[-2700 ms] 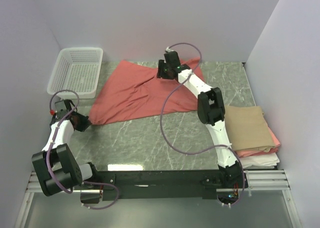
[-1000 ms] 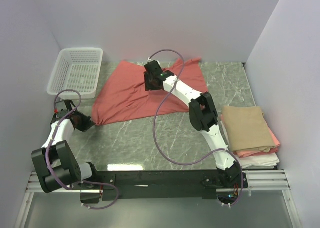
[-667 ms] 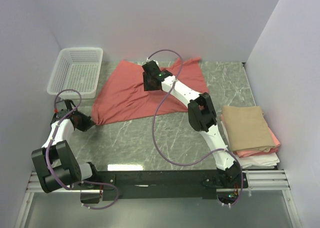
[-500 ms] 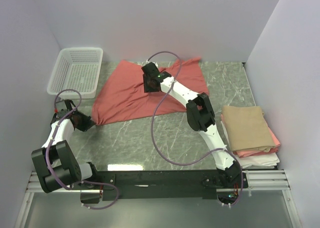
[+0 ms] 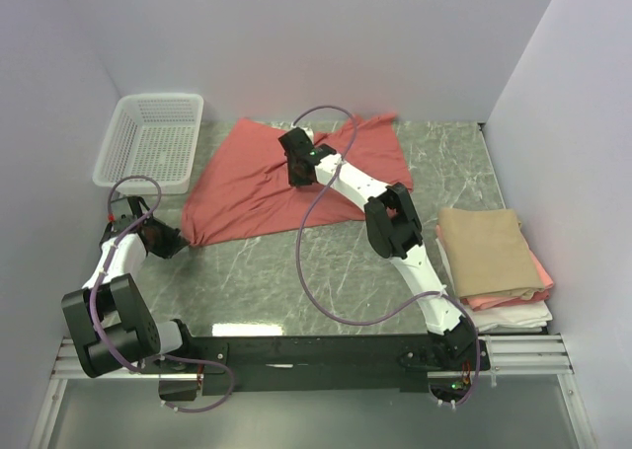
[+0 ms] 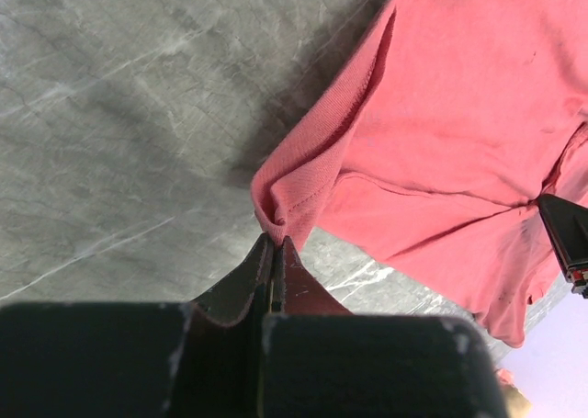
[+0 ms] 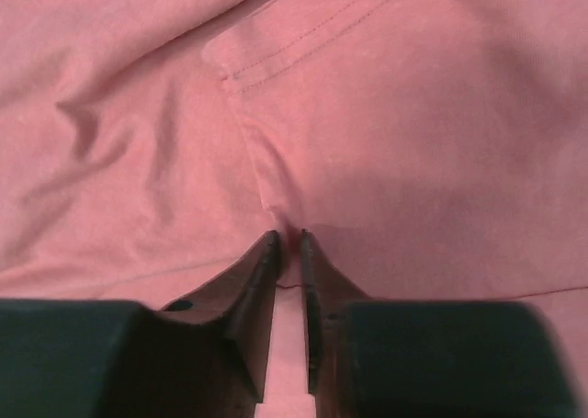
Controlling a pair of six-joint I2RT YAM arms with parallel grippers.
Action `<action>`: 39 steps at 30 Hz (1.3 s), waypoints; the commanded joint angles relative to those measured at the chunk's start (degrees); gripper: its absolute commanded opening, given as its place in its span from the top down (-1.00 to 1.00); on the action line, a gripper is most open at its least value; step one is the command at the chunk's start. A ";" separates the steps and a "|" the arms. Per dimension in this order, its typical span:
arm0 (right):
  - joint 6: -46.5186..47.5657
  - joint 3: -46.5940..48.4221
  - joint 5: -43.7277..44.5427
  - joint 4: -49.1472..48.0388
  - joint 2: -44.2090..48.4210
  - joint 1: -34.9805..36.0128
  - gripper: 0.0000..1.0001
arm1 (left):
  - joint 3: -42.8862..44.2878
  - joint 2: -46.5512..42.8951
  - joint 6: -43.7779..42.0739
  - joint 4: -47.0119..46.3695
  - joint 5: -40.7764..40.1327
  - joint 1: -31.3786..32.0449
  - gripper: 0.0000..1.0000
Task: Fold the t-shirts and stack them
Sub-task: Flatten the tshirt out
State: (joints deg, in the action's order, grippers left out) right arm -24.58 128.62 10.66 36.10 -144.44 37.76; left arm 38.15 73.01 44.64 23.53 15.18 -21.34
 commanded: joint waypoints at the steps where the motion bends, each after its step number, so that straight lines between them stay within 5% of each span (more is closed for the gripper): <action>1: -0.91 -0.64 3.31 -1.55 2.67 0.65 0.65 | 0.70 -0.50 -0.70 -1.12 0.47 -0.19 0.99; 5: -1.44 -2.58 5.25 -3.14 5.22 0.56 1.00 | 0.78 -0.85 -0.70 -0.85 -0.15 -0.10 0.99; 10: -1.96 -4.77 8.41 -3.84 9.61 0.39 1.00 | 0.96 -1.12 -0.70 -0.59 -0.85 -0.28 0.99; 19: -3.28 -23.40 12.81 -10.52 28.23 -0.23 1.00 | 1.66 -2.26 -0.35 0.46 -2.17 -0.37 0.99; 28: -15.21 -59.32 8.25 -20.16 54.86 0.65 1.00 | 2.19 -4.46 0.62 1.52 -3.14 -0.54 0.99; 34: -24.71 -88.92 5.96 -32.63 72.09 9.77 1.00 | 1.84 -7.00 0.27 2.40 -5.51 -0.72 0.99; 39: -29.12 -94.43 6.13 -34.26 72.73 21.20 0.39 | 1.14 -7.10 0.62 2.05 -5.78 -0.98 0.99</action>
State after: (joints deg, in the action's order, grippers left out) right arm -48.31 34.37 15.49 7.90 -71.83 54.81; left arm 38.28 67.02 44.86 26.00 11.09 -21.87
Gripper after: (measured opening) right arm 0.247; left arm 0.015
